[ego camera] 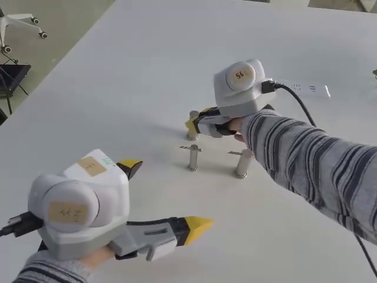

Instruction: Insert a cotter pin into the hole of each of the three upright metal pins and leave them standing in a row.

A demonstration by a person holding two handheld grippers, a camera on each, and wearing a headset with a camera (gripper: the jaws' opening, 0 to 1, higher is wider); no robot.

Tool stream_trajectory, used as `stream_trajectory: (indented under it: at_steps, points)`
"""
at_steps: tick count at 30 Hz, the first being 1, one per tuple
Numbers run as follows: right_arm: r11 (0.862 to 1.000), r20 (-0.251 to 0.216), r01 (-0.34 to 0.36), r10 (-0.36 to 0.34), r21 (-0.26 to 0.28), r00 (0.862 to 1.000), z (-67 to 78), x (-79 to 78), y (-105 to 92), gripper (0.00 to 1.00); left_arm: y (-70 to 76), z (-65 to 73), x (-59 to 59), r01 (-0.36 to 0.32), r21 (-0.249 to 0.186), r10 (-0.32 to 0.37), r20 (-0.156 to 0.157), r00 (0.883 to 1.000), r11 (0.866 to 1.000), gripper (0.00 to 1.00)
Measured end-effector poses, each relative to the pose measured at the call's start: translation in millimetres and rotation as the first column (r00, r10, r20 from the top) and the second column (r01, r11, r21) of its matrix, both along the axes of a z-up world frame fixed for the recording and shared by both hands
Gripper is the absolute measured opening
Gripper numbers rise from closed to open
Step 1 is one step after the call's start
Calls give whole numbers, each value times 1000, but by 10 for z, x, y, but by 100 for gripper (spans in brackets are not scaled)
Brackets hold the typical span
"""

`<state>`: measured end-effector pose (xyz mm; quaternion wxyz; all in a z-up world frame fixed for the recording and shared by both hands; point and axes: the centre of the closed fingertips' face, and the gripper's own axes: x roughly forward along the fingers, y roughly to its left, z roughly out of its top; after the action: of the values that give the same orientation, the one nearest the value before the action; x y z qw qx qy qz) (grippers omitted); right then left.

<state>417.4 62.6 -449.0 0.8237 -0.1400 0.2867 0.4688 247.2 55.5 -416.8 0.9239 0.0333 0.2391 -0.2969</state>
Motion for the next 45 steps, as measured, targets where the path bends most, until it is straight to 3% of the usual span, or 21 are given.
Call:
stream_trajectory:
  at_steps: [10, 30, 45]
  points:
    - [999, 15, 1, -1, -37, 1000, 36, 31, -319, 8, -26, 29, -46, 19, -2, -19, 2, 1000, 1000, 95]
    - [993, 17, 101, -100, -65, 995, 45, -56, -1028, 8, -98, 67, -106, 41, 19, -42, 2, 999, 999, 97]
    - [983, 1, 161, -161, -84, 987, 11, -317, -1523, 8, -148, 87, -138, 46, 27, -46, 3, 999, 999, 96]
